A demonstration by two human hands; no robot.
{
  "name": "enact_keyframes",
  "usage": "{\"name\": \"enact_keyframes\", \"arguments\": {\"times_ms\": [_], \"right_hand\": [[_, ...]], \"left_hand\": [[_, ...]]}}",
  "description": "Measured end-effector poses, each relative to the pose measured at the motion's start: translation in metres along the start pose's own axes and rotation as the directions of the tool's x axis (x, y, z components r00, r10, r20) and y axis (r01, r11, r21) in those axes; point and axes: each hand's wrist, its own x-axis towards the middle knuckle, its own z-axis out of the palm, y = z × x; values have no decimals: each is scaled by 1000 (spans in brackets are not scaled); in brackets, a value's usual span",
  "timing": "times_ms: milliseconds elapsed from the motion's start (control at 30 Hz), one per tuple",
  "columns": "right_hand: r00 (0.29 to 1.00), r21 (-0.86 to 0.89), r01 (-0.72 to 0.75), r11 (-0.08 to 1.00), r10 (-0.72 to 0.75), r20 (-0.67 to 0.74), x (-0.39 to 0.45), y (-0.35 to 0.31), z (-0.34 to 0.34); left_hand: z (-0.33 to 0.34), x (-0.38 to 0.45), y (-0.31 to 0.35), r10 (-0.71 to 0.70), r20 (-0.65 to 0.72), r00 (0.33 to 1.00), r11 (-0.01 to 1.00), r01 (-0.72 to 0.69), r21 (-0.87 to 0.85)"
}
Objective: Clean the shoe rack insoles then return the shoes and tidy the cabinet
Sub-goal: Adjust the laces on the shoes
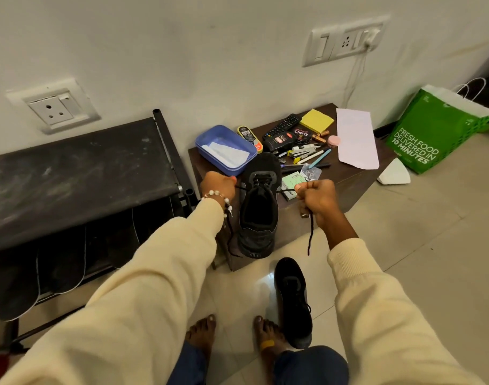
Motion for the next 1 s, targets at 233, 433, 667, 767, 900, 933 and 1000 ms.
{"name": "enact_keyframes", "arguments": {"times_ms": [233, 433, 667, 767, 900, 933, 1000], "right_hand": [[986, 300, -33, 953, -18, 166, -29, -73, -17], [935, 480, -120, 869, -63, 349, -63, -132, -32], [873, 617, -114, 778, -219, 436, -97, -186, -51], [887, 542, 54, 839, -290, 361, -107, -200, -53], [920, 257, 326, 910, -368, 137, -108, -207, -52], [913, 176, 381, 908, -399, 81, -108, -209, -51], [892, 66, 452, 890, -451, -18, -106, -212, -50]], "left_hand": [[-32, -15, 67, -112, 304, 946, 739, 284, -611], [-68, -49, 120, 42, 383, 923, 633, 272, -725], [-85, -87, 154, 296, 279, 914, 740, -35, -671], [-89, -96, 164, 357, 217, 908, 784, -165, -599], [-92, -100, 177, 365, 72, 928, 836, -293, -464], [-93, -100, 181, 368, 37, 929, 848, -320, -422], [-96, -101, 186, 385, -19, 923, 864, -367, -343]]}}
